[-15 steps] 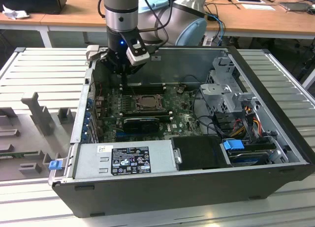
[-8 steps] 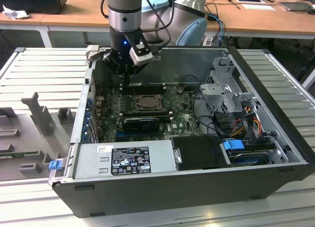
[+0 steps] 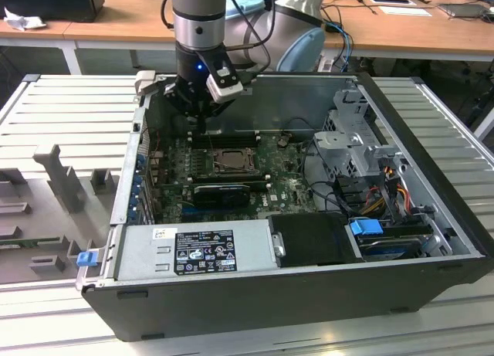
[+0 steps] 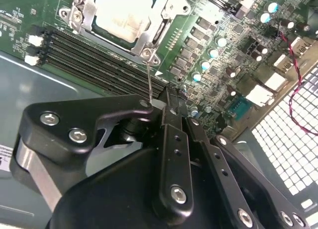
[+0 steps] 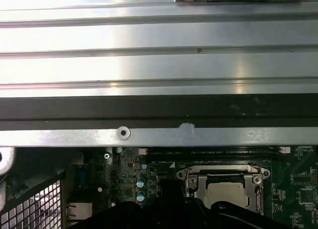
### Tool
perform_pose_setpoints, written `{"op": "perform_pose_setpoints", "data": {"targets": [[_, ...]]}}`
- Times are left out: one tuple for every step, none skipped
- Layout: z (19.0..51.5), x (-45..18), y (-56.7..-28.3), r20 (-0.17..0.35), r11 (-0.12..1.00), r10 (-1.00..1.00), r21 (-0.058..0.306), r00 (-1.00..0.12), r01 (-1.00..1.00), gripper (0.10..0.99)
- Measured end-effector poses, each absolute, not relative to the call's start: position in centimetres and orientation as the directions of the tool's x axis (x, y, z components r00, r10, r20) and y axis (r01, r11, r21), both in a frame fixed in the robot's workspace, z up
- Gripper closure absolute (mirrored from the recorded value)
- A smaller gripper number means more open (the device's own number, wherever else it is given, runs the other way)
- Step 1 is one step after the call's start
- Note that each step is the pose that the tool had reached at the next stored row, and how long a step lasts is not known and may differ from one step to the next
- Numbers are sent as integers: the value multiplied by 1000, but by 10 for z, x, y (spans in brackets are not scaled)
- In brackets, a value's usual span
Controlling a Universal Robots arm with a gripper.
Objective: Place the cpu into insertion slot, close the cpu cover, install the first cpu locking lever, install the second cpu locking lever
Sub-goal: 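Install the first cpu locking lever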
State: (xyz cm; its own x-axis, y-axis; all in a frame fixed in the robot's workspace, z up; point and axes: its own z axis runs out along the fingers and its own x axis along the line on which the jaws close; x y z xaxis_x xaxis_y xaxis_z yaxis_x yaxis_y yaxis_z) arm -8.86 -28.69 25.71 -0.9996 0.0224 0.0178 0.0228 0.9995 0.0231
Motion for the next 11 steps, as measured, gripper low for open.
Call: {"op": "perform_pose_setpoints", "data": {"targets": [[257, -86, -287, 18, 999, 22, 23, -1000, 23, 980], [257, -85, -287, 18, 999, 22, 23, -1000, 23, 980], [257, -84, -287, 18, 999, 22, 23, -1000, 23, 980], [257, -83, -287, 18, 999, 22, 23, -1000, 23, 980], [257, -81, -287, 18, 999, 22, 23, -1000, 23, 980], [257, -80, -287, 18, 999, 22, 23, -1000, 23, 980], [257, -78, -287, 18, 999, 22, 23, -1000, 23, 980], [257, -77, -287, 18, 999, 22, 23, -1000, 23, 980], [257, -76, -287, 18, 999, 22, 23, -1000, 23, 980], [257, -75, -287, 18, 999, 22, 23, -1000, 23, 980], [257, -74, -287, 18, 999, 22, 23, -1000, 23, 980]]}}
